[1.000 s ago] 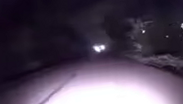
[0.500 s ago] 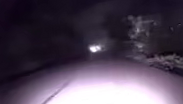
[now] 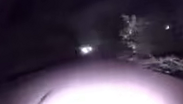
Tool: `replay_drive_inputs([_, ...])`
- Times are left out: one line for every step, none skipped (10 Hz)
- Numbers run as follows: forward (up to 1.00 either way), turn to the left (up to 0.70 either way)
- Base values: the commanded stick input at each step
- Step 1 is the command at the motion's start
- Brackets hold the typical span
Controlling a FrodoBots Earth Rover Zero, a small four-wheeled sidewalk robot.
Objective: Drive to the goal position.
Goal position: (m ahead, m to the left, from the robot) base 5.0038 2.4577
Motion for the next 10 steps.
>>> replay_drive_inputs([1.0,0.0])
replay_drive_inputs([1.0,0.0])
replay_drive_inputs([1.0,0.0])
replay_drive_inputs([1.0,0.0])
replay_drive_inputs([1.0,0.0])
replay_drive_inputs([1.0,0.0])
replay_drive_inputs([1.0,0.0])
replay_drive_inputs([1.0,0.0])
replay_drive_inputs([1.0,0.0])
replay_drive_inputs([1.0,0.0])
